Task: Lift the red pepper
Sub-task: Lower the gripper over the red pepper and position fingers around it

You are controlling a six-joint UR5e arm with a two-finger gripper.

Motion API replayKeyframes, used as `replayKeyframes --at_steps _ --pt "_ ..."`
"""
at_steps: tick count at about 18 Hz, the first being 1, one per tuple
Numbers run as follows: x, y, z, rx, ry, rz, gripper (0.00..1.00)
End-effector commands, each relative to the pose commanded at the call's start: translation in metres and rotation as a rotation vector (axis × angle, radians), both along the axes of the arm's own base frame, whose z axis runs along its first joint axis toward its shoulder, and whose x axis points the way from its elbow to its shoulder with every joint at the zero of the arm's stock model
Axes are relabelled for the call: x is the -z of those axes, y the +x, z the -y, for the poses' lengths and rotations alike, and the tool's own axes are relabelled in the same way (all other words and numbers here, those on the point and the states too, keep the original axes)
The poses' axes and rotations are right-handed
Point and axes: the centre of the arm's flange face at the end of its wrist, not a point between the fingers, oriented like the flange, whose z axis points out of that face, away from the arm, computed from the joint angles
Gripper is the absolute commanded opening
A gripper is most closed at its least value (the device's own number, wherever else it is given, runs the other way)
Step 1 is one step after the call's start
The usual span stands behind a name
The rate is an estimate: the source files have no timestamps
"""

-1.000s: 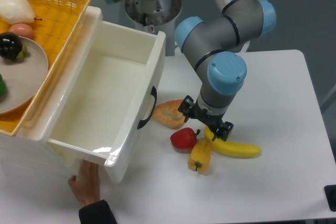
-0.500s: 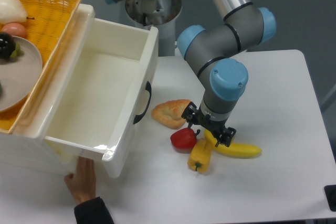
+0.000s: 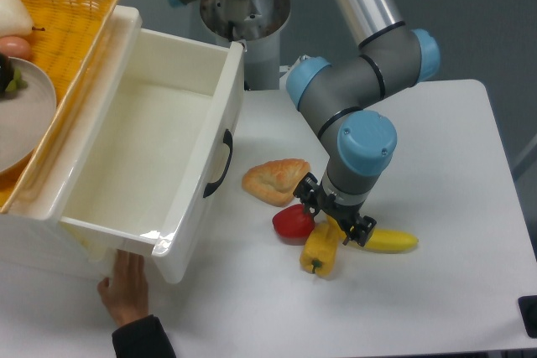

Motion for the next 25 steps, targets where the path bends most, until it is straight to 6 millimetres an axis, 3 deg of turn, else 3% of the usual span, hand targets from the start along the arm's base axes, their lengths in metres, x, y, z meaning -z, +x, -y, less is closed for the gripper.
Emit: replayKeyframes --at_steps 11,25 --pt "0.017 0.035 -0.006 0.054 -0.035 0.038 1.0" --pt "0.035 0.051 -0.003 0.076 -0.061 0.074 1.0"
